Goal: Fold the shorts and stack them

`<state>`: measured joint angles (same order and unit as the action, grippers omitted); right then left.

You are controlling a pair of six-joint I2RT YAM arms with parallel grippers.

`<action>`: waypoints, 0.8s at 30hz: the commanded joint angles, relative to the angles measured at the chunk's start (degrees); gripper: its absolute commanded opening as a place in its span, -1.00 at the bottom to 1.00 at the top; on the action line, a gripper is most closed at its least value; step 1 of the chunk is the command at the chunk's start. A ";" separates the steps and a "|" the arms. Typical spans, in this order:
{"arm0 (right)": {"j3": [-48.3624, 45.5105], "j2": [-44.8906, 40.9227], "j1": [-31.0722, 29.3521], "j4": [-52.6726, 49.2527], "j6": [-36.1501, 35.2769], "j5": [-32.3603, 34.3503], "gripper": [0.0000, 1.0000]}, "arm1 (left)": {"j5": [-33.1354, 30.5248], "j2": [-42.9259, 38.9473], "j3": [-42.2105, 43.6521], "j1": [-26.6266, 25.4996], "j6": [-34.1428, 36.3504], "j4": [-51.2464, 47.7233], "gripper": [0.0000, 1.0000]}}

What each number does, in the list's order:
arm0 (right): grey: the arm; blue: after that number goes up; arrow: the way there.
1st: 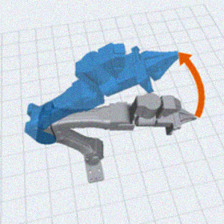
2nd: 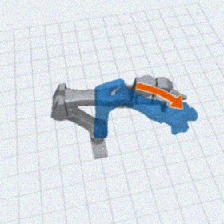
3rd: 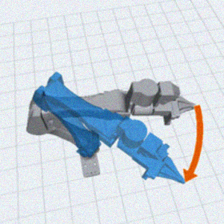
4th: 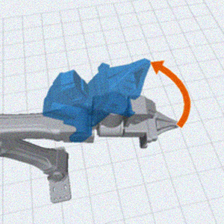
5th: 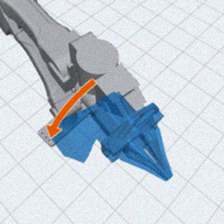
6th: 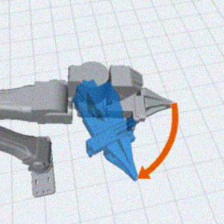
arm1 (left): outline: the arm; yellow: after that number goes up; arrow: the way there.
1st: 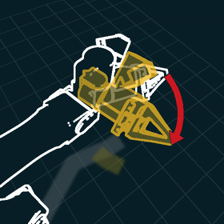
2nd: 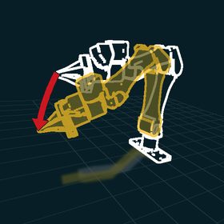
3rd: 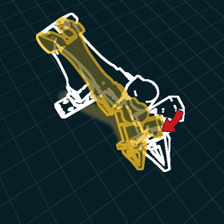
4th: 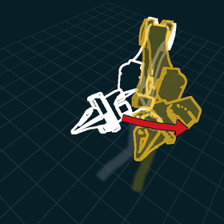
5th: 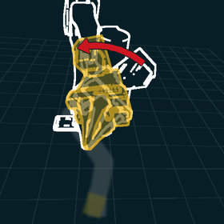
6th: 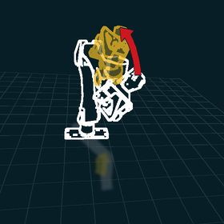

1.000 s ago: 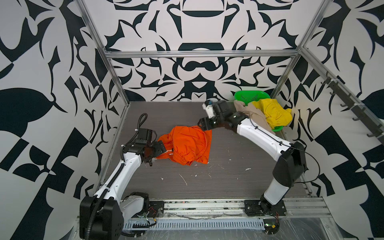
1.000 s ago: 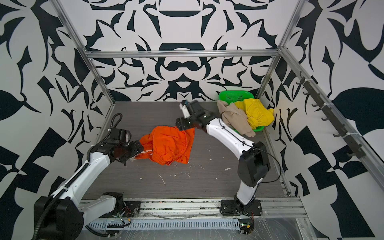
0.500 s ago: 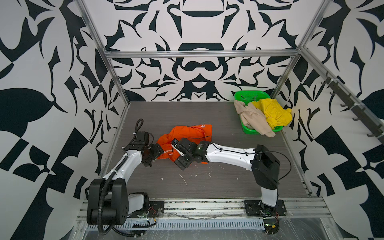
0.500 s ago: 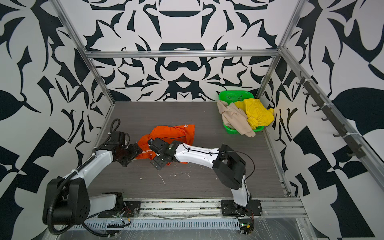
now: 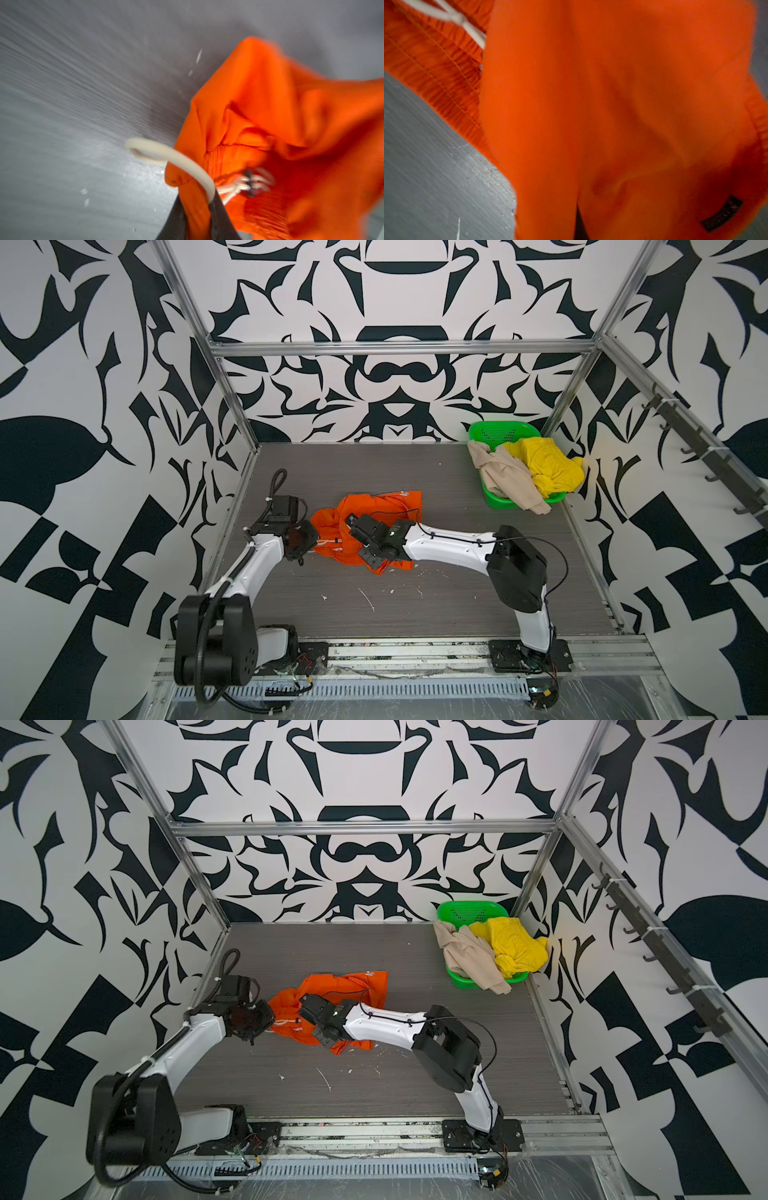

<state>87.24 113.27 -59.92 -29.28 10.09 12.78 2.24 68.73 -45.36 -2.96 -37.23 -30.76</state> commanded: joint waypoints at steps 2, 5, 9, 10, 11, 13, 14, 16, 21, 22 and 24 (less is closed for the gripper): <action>0.83 -11.64 3.07 3.26 0.77 -7.35 -1.00 | -6.76 -10.87 -9.49 0.23 5.89 -10.11 -0.80; 0.43 -16.75 4.07 5.83 1.28 -12.08 -1.00 | -7.89 -13.65 -18.08 0.22 10.15 -15.23 -0.84; 2.03 -20.74 4.88 7.25 3.74 -16.99 -1.00 | -8.48 -11.41 -32.09 0.23 16.56 -22.42 -0.85; 2.23 -21.64 5.48 7.36 4.84 -18.05 -1.00 | -8.52 -10.48 -35.40 0.24 17.69 -23.68 -0.84; 2.05 -22.78 6.57 7.71 6.39 -19.14 -1.00 | -8.41 -9.32 -39.05 0.23 19.11 -24.95 -0.82; 1.16 -25.20 9.68 7.89 9.73 -20.98 -1.00 | -8.37 -7.44 -45.07 0.19 21.41 -26.39 -0.81; 0.69 -26.19 11.86 7.77 11.81 -23.10 -1.00 | -8.04 -6.41 -47.93 0.19 22.45 -26.80 -0.81; 0.10 -27.77 14.84 7.74 14.24 -26.75 -1.00 | -6.08 -4.43 -52.30 0.23 24.06 -27.02 -0.82; 3.88 -30.41 16.15 2.61 10.68 -28.50 -1.00 | 2.46 -1.16 -59.45 0.23 25.06 -26.66 -0.82; 4.85 -30.74 16.15 1.27 9.73 -27.80 -1.00 | 3.73 -1.40 -59.54 0.22 25.02 -25.82 -0.81; 5.74 -31.98 16.10 -1.18 7.35 -25.82 -1.00 | 5.06 -2.76 -58.61 0.20 25.02 -23.72 -0.82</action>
<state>89.52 84.64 -43.55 -26.65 20.14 -13.50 4.01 67.79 -102.76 -3.20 -13.80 -55.40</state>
